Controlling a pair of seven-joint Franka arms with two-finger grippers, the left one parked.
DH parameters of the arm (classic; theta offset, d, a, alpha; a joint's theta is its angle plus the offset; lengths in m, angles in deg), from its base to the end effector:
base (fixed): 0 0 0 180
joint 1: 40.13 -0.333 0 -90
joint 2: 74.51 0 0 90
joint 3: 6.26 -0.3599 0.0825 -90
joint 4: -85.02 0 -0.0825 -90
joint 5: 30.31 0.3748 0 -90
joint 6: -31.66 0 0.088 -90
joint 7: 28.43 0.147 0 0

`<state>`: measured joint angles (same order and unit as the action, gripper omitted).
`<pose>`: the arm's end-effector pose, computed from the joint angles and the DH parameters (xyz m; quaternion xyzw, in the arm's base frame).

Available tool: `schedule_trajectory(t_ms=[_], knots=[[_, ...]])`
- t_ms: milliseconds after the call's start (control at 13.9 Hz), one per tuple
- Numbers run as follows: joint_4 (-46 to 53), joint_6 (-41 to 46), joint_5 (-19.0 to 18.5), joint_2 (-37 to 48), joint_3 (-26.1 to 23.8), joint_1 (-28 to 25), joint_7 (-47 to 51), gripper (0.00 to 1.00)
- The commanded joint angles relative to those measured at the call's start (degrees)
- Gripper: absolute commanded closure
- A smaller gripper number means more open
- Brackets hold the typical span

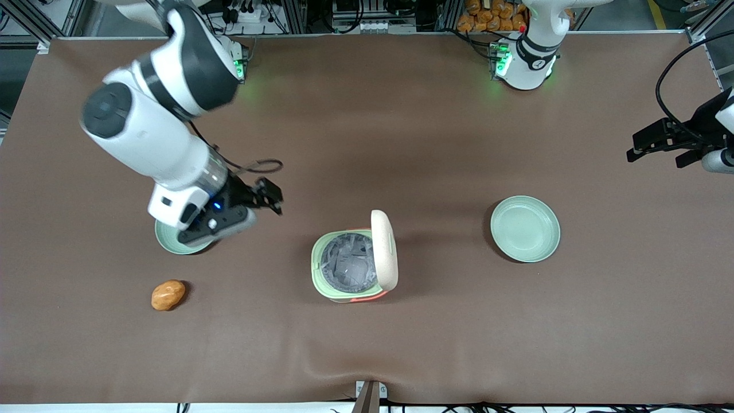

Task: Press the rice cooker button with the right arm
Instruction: 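Lift the right gripper away from the opened rice cooker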

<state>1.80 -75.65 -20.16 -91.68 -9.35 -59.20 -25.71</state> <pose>0.6184 0.2684 0.5331 -0.9831 -0.1452 -0.0387 0.1045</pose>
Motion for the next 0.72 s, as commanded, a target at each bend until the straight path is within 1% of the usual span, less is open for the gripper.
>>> schedule_trajectory(t_ms=[0,360,432,504,647], knots=[[-3.8,6.0,0.6,7.0,-2.5,5.9,-0.6,0.00],[-3.9,16.9,0.4,13.4,-2.5,18.6,-0.5,0.00],[-3.9,18.2,-0.4,14.2,-2.5,20.7,-0.4,0.00],[-3.9,18.8,-2.0,14.8,-2.4,21.9,-0.7,0.00],[-3.8,19.2,-5.9,15.7,-1.9,22.3,-0.9,0.00]])
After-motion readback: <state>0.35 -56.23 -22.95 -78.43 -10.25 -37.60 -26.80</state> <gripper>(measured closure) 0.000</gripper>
